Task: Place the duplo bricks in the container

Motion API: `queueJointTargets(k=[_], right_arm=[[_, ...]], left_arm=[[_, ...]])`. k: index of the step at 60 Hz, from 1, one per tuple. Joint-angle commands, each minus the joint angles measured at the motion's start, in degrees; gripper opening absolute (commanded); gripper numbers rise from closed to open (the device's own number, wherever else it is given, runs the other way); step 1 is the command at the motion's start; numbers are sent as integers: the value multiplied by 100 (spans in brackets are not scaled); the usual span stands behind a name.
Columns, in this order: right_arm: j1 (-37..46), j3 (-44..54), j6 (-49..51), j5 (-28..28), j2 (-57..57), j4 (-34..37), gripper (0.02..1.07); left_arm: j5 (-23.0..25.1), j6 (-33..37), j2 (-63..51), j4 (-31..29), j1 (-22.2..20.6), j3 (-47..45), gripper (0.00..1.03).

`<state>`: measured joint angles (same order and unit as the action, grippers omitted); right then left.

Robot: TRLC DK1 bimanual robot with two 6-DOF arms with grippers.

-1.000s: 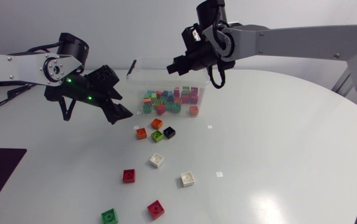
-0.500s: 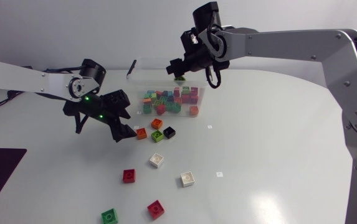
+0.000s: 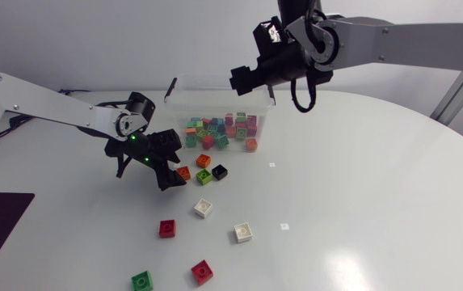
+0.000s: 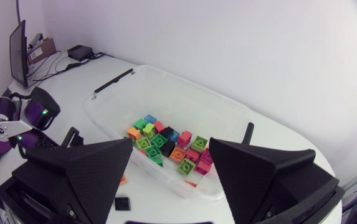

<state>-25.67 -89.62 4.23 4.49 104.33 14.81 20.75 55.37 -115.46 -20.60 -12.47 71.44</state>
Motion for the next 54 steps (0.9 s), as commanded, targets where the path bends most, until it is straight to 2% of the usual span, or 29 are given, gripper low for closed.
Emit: queueJointTargets(k=[1,12,18,22,32,54], right_arm=[[-122,560,-115,43,-344,-75,92],[-316,1351,-98,61,-765,-136,92],[-456,1773,-80,105,-871,-277,92],[-544,1966,-63,122,-871,-321,92],[-764,2344,25,140,-739,-549,92],[-905,2116,359,122,483,-576,92]], left_arm=[[60,114,-231,91,-19,186,93],[69,114,-372,91,-36,256,82],[104,105,-381,91,-54,256,80],[157,105,-381,91,-80,265,69],[219,79,-390,82,-107,248,30],[324,114,23,-23,25,-130,27]])
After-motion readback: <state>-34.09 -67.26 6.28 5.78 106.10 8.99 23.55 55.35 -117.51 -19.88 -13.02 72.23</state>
